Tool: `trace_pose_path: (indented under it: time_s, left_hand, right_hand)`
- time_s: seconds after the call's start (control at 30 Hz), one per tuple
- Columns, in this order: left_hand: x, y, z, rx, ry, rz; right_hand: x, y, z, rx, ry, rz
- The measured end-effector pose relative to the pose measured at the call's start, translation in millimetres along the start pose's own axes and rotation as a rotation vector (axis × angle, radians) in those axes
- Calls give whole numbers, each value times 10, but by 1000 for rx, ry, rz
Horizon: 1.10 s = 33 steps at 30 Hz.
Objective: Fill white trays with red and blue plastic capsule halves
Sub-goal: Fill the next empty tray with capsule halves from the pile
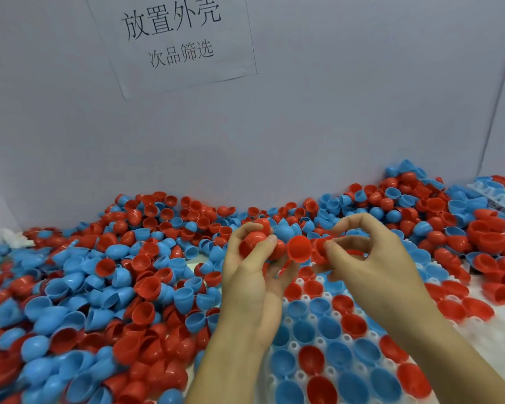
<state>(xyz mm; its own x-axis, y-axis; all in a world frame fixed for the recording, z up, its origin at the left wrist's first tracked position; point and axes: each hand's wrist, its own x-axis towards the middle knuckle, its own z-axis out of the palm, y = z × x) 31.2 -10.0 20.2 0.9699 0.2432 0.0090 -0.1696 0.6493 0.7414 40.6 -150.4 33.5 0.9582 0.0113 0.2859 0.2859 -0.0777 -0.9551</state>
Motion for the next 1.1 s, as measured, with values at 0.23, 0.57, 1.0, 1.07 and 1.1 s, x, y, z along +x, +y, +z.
trace_pose_path:
  time_s: [0.23,0.57,1.0,1.07,1.1]
  left_hand:
    - [-21,-186,98,145,149,78]
    - [-56,-143,67,104,162,81]
    - [-342,-223,20,193,172,195]
    - [-356,-217,29,206,155,189]
    - [-357,-218,43,206,148,182]
  right_hand:
    - [-13,67,125,-281,196,-190]
    - [-37,40,106,-299,63,-236]
    - [-199,83,79,-501,-15,-312]
    - [-178,82,84,-495,8,-295]
    - [-170,79,72,-498,5,-290]
